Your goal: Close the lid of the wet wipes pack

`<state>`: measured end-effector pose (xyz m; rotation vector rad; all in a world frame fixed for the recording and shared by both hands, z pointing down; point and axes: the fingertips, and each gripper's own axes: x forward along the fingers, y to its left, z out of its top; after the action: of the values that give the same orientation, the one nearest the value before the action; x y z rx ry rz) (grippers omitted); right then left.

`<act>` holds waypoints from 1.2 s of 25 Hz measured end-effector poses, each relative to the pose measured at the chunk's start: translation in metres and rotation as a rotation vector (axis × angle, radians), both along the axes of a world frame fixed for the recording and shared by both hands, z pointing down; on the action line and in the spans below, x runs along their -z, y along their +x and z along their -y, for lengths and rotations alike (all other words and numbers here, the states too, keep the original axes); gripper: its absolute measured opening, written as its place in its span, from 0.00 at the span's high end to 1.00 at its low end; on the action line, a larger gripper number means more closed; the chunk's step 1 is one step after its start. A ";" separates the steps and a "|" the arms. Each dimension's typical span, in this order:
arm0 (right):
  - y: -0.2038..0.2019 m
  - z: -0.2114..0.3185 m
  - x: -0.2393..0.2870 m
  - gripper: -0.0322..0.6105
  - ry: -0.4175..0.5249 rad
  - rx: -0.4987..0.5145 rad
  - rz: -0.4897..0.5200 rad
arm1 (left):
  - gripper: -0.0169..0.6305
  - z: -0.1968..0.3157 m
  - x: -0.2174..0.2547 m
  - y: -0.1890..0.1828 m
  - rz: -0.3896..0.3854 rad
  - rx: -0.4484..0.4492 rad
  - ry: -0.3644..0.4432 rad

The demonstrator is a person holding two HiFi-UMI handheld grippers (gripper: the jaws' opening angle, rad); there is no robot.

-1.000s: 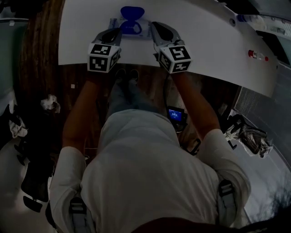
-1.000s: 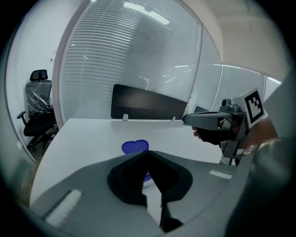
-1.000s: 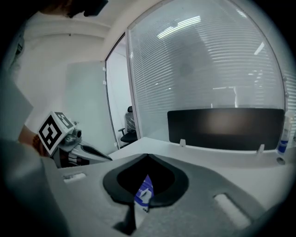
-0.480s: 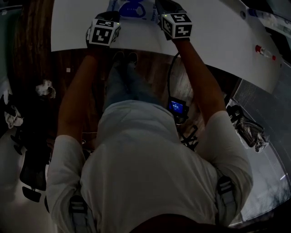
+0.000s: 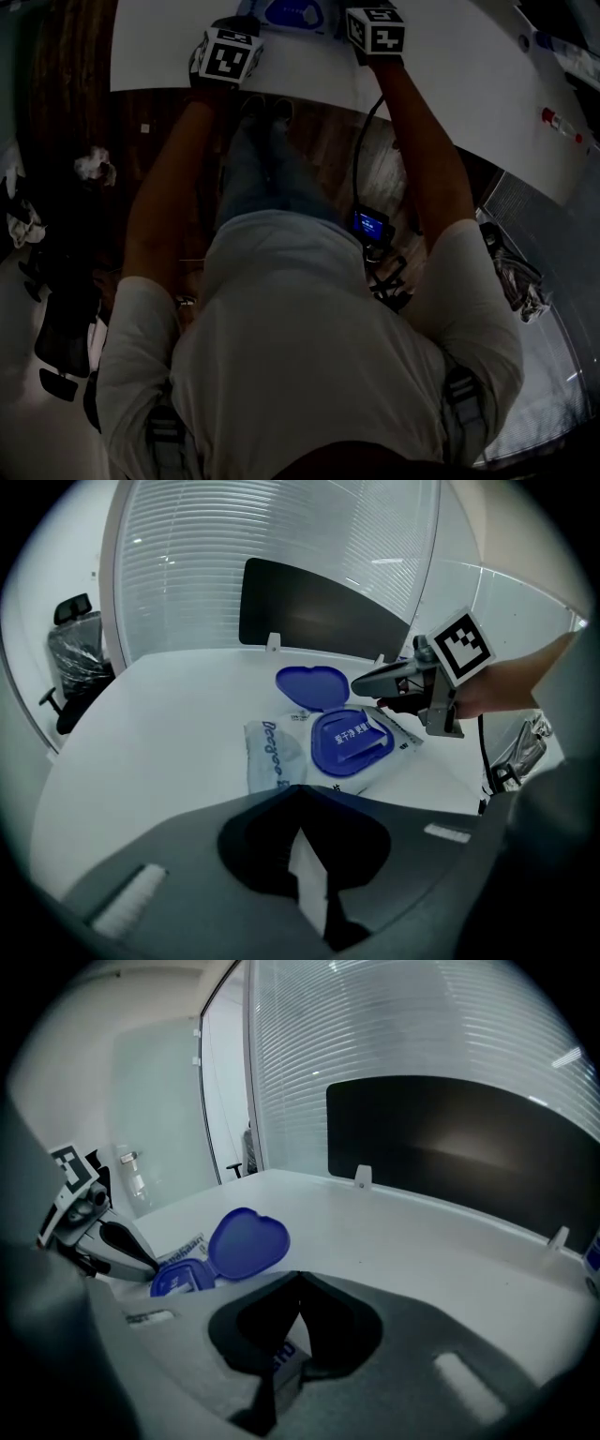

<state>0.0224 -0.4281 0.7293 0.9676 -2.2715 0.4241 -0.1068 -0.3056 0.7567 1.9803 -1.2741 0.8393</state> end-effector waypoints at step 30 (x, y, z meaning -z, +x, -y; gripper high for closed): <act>-0.046 -0.087 0.027 0.95 0.157 0.475 -0.065 | 0.97 0.002 -0.004 0.004 -0.013 -0.035 0.015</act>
<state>-0.0233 -0.3410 0.7025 0.4750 -2.4017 0.0095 -0.1026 -0.3081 0.7607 2.0221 -1.2447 0.8348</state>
